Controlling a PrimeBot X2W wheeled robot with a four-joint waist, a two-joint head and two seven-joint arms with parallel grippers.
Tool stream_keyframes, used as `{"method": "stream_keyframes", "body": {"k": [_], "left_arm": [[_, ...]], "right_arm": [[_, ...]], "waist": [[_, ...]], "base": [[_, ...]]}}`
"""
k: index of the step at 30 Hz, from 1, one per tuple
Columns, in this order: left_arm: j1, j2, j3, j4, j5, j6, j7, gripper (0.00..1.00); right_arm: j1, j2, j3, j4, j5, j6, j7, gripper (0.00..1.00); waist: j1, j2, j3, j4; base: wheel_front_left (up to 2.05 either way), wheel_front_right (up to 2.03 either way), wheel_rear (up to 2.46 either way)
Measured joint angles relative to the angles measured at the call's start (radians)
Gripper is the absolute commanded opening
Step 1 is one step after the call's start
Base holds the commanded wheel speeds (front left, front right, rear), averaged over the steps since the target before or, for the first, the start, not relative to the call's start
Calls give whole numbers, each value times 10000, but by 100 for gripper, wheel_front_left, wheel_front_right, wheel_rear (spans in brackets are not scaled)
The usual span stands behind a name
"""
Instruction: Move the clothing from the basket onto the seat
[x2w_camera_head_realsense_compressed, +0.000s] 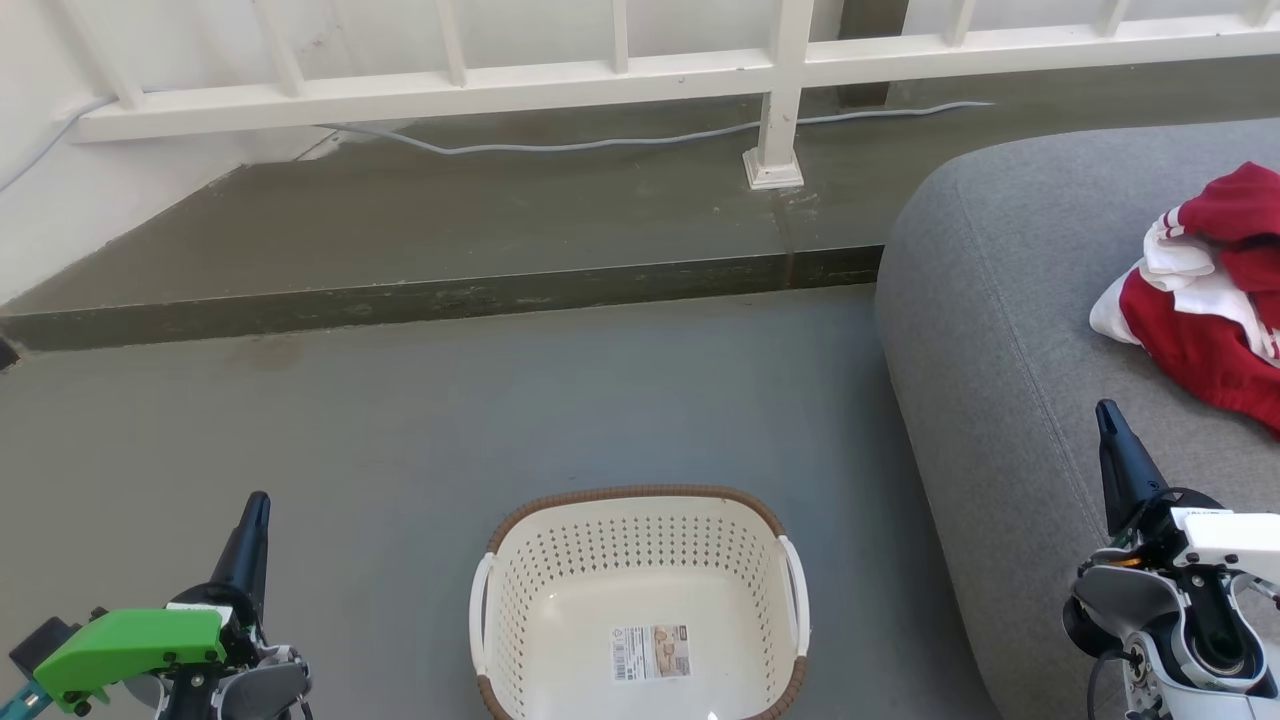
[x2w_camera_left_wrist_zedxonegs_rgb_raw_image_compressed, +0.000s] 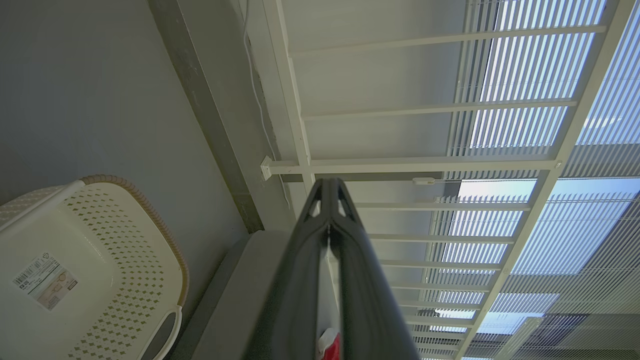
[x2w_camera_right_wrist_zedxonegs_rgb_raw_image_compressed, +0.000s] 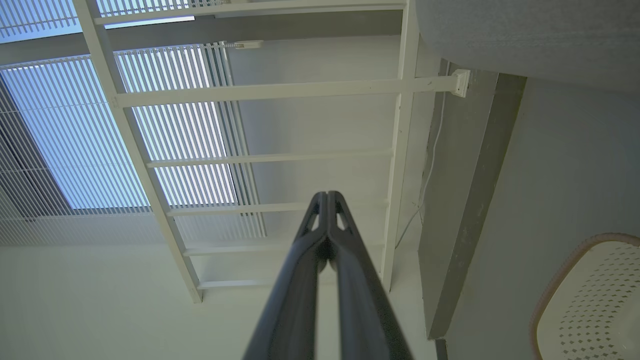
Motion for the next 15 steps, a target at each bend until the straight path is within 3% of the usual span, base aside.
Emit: {"method": "stream_keyframes", "body": {"k": [15], "left_arm": [[-4, -4, 6, 8, 0, -2, 0, 0]], "right_arm": [[0, 2, 4, -2, 0, 0, 0, 0]], "waist": [[0, 0, 0, 0]], "base": [[0, 0, 0]]}}
